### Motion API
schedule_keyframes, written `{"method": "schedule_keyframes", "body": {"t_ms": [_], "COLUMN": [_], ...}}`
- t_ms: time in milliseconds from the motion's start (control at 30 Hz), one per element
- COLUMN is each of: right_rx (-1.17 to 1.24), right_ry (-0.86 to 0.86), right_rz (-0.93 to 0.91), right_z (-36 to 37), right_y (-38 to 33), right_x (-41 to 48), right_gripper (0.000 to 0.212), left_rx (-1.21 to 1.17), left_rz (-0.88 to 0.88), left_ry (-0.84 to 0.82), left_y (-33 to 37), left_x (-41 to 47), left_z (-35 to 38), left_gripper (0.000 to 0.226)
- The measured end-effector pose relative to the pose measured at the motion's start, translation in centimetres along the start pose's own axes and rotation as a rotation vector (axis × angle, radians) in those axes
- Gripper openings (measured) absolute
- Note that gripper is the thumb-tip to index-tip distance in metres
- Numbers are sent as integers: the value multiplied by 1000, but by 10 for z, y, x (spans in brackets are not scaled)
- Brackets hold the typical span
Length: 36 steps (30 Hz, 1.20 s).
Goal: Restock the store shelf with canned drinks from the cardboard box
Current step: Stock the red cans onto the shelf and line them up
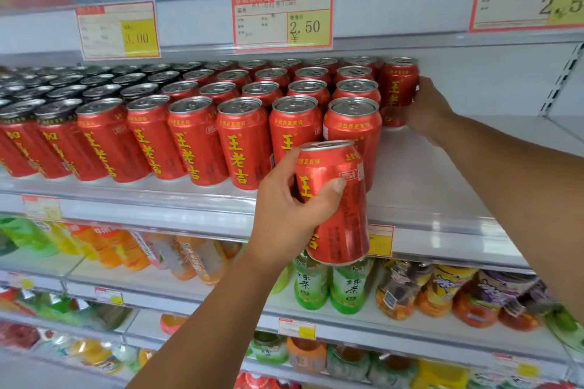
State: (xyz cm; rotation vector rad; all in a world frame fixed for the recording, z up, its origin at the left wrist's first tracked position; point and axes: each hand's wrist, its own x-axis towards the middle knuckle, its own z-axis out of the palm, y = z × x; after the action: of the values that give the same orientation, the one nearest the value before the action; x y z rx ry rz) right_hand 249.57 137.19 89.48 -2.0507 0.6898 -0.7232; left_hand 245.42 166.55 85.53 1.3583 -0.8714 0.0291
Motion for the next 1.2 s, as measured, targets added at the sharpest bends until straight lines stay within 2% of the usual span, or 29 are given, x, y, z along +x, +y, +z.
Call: {"method": "schedule_keyframes", "body": {"t_ms": [333, 400, 500, 600, 667, 733, 800, 833, 967, 1067, 1133, 1200], "right_rx": [29, 31, 102, 257, 304, 343, 317, 305, 270, 254, 228, 167], "right_ry": [17, 25, 64, -27, -165, -335, -433, -426, -178, -87, -15, 14], "right_rz": [188, 109, -26, -141, -165, -193, -231, -252, -272, -245, -213, -174], "right_z": [-13, -28, -50, -57, -59, -59, -59, -58, -61, -66, -70, -72], "right_y": [-10, -17, -21, -20, -25, -36, -45, -47, -49, -46, -42, -36], "right_x": [-26, -57, -124, -183, -215, -242, -257, -259, -253, -233, -210, -188], "right_gripper": [85, 74, 44, 29, 38, 63, 84, 86, 76, 70, 70, 72], "left_rx": [3, 16, 46, 40, -1, -54, -99, -113, -117, 54, 421, 730], "left_rz": [-34, -48, -79, -137, -161, -168, -159, -156, -150, -113, -91, -37], "left_ry": [1, 5, 5, -33, -56, -66, -65, -65, -129, -187, -207, -245], "left_y": [9, 12, 21, 35, 44, 54, 62, 65, 81, 77, 62, 44], "left_x": [-1, -3, -7, -8, -11, -15, -17, -17, -12, -11, -12, -16], "left_z": [2, 3, 5, 7, 10, 17, 28, 34, 49, 43, 30, 17], "left_gripper": [37, 36, 37, 41, 44, 48, 48, 48, 51, 55, 64, 64]}}
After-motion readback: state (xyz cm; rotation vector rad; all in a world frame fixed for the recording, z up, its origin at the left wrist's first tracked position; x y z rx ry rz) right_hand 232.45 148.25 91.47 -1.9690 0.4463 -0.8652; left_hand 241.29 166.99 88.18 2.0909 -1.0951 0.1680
